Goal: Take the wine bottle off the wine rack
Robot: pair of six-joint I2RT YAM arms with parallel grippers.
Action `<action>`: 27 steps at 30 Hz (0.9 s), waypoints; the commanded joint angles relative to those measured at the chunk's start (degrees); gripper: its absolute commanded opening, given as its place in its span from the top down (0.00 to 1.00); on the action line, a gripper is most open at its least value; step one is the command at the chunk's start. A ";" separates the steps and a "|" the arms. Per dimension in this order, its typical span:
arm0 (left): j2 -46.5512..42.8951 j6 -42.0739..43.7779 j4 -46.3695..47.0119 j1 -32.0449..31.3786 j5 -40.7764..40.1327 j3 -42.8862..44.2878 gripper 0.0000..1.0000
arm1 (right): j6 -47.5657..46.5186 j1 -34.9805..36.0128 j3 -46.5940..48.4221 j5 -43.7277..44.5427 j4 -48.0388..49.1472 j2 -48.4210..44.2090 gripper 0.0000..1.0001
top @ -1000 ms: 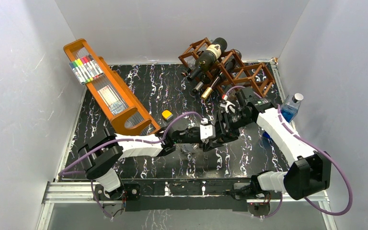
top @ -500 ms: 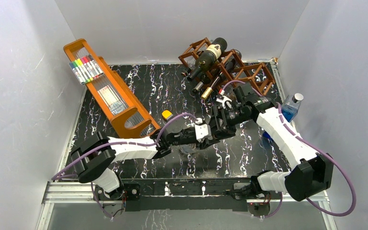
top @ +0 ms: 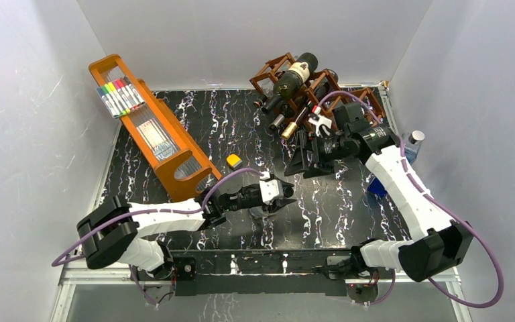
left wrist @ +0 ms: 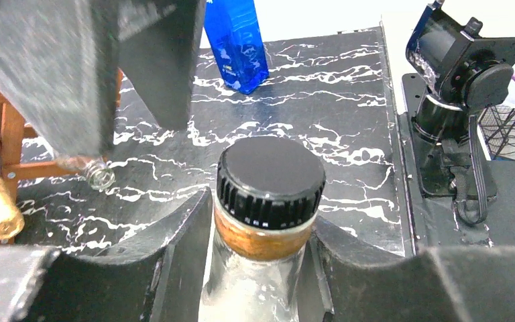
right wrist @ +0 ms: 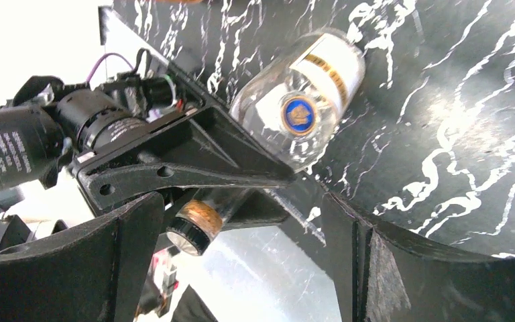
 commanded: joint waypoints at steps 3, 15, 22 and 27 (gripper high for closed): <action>-5.69 -2.39 -0.95 -0.60 -5.44 -1.44 1.00 | 0.68 -0.33 8.05 14.96 3.17 -0.65 0.02; -2.03 -9.24 7.13 -0.59 -13.76 4.10 1.00 | 2.86 -0.33 2.72 37.14 19.54 -14.07 0.02; 3.17 -10.15 13.25 -0.58 -13.01 7.65 1.00 | 1.85 -0.36 -0.55 39.29 17.67 -17.67 0.02; 3.70 -11.58 13.49 -0.53 -13.16 7.33 1.00 | 1.72 -0.36 -1.78 38.58 17.60 -18.40 0.02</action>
